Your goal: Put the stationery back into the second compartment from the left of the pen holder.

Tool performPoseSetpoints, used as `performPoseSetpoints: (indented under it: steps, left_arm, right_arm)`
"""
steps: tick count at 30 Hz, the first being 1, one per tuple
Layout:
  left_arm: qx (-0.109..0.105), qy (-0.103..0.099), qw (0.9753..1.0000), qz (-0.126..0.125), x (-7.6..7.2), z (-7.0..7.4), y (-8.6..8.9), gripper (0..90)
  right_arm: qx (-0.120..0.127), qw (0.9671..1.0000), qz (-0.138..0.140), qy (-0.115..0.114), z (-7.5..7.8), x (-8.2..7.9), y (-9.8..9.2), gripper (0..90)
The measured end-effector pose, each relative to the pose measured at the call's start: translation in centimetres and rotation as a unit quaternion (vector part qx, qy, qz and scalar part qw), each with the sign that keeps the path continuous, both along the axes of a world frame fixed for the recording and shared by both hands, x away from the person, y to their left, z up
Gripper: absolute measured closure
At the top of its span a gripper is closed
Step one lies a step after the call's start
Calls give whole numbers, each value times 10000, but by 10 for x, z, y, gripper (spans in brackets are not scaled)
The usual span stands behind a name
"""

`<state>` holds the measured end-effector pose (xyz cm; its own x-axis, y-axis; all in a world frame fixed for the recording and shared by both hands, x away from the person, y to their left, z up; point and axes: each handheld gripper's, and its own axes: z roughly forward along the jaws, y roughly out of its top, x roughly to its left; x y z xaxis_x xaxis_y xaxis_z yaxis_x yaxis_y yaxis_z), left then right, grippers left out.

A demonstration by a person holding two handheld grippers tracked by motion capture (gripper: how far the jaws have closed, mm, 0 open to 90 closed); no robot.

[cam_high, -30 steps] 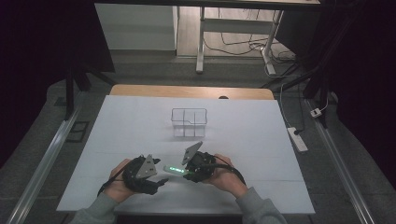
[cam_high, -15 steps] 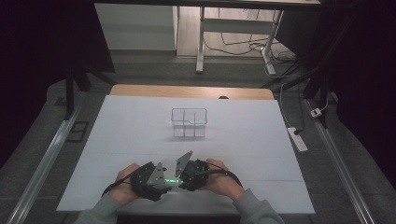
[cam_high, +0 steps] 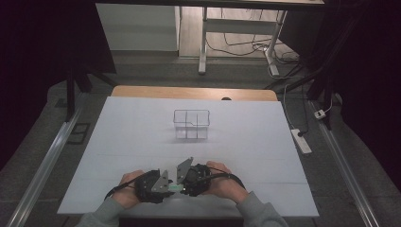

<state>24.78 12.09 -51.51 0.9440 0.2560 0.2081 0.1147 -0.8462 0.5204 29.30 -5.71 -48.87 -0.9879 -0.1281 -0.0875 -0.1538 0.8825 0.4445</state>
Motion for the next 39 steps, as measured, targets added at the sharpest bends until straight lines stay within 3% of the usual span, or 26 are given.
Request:
performPoseSetpoints:
  steps: [4,9,11,17,25,28,32,39]
  left_arm:
    - [-62,36,9999,-72,0,0,1,644]
    - [-129,-10,9998,127,3,0,6,648]
    - [-182,-49,9995,237,5,1,8,648]
    - [-545,-108,9964,636,9,5,19,648]
    - [-1049,-214,9879,1119,14,8,30,648]
    - [-1139,-318,9857,1204,13,8,31,648]
    - [-1263,-419,9823,1315,13,10,34,648]
    - [-1374,-435,9792,1426,14,10,36,648]
  right_arm:
    - [104,9999,-117,-6,2,2,-2,637]
    - [509,9973,-505,151,6,12,-11,538]
    - [864,9931,-747,278,9,17,-17,502]
    - [1524,9771,-1431,397,15,26,-33,415]
    - [2020,9561,-2107,276,18,33,-49,383]
    - [2123,9499,-2277,293,17,34,-53,372]
    - [2216,9446,-2406,292,17,35,-56,366]
    - [2217,9426,-2480,294,16,36,-58,358]
